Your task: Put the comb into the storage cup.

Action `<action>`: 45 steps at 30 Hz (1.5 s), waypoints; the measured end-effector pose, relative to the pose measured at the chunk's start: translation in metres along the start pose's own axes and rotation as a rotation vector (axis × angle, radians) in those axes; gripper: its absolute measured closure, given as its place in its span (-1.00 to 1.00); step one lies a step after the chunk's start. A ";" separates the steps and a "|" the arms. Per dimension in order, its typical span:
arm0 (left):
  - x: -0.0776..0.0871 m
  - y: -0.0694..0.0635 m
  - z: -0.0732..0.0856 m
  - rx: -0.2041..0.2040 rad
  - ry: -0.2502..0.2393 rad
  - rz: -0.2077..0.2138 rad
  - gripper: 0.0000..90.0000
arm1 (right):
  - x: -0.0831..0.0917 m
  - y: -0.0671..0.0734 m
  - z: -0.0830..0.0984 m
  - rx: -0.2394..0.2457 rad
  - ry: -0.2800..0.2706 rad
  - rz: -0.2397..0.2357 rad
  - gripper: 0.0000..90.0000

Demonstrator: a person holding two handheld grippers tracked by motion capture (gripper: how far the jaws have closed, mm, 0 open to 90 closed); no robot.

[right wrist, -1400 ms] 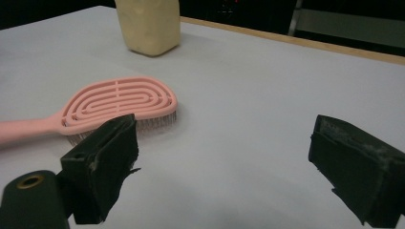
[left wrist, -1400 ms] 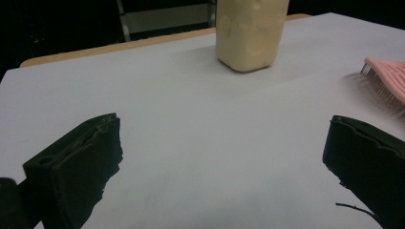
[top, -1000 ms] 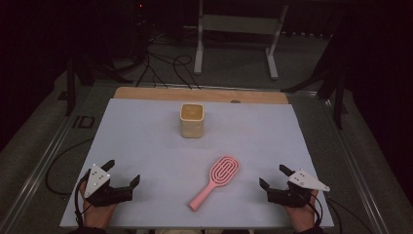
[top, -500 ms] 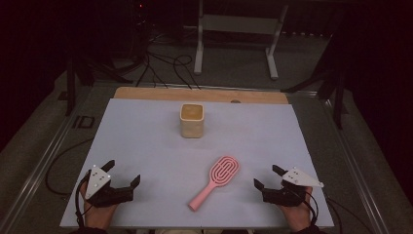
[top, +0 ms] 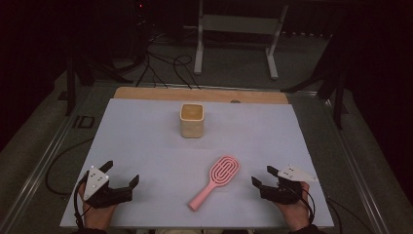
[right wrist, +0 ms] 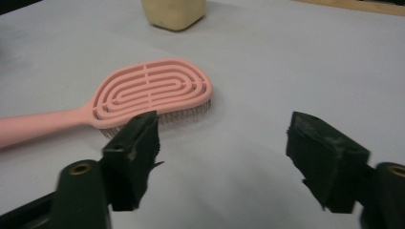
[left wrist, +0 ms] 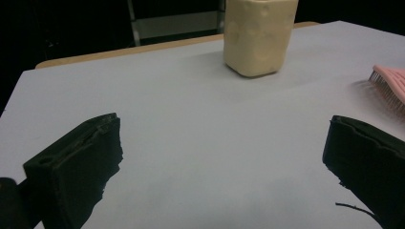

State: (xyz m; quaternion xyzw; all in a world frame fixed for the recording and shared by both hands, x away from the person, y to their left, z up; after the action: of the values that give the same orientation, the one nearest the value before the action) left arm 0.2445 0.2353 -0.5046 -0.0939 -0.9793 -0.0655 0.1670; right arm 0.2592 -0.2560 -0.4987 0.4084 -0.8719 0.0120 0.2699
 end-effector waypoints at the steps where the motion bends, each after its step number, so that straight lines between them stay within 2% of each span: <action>1: 0.000 0.000 0.000 0.000 0.002 0.001 -1.00 | -0.001 0.001 0.000 0.001 0.008 0.004 -0.30; 2: 0.000 0.000 0.000 0.000 0.002 0.001 -1.00 | -0.001 0.001 0.000 0.001 0.008 0.004 -0.30; 3: -0.001 0.000 0.001 0.002 0.003 0.004 -1.00 | -0.004 0.003 -0.001 0.006 0.020 0.003 -0.18; 7: 0.000 -0.001 0.001 0.000 0.004 0.003 -1.00 | -0.011 0.007 -0.004 0.011 0.044 -0.017 0.06; 8: 0.000 -0.001 0.001 0.000 0.004 0.003 -1.00 | -0.011 0.007 -0.004 0.011 0.044 -0.017 0.06; 12: 0.001 0.000 0.001 0.010 0.002 0.002 -1.00 | -0.022 0.014 -0.009 0.044 0.084 -0.022 0.28; 16: 0.001 0.000 0.001 0.011 0.000 0.002 -1.00 | -0.030 0.019 -0.012 0.053 0.095 -0.031 0.43; 26: 0.000 -0.001 0.001 0.005 0.003 0.004 -1.00 | -0.045 0.026 -0.015 0.067 0.135 -0.041 0.96; 36: 0.000 -0.001 0.001 0.004 0.004 0.005 -0.99 | -0.058 0.033 -0.016 0.087 0.182 -0.036 0.99; 39: 0.000 -0.002 0.001 0.004 0.005 0.006 -0.99 | -0.063 0.032 -0.017 0.094 0.203 -0.013 0.99; 45: 0.000 -0.002 0.002 0.001 0.008 0.007 -0.99 | -0.073 0.028 -0.018 0.093 0.219 -0.002 0.99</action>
State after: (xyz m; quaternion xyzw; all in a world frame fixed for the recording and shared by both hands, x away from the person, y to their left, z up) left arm 0.2438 0.2339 -0.5065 -0.0972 -0.9783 -0.0650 0.1712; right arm 0.2856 -0.1818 -0.5126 0.4174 -0.8353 0.0969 0.3443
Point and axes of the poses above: each handheld gripper's, and its own axes: x roughly backward along the jaws, z roughly out of its underside, y roughly to its left, the point moved 3 cm from there along -x, roughly forward along the jaws, and after that the axes turned 15 degrees about -z, right-handed, at the moved point
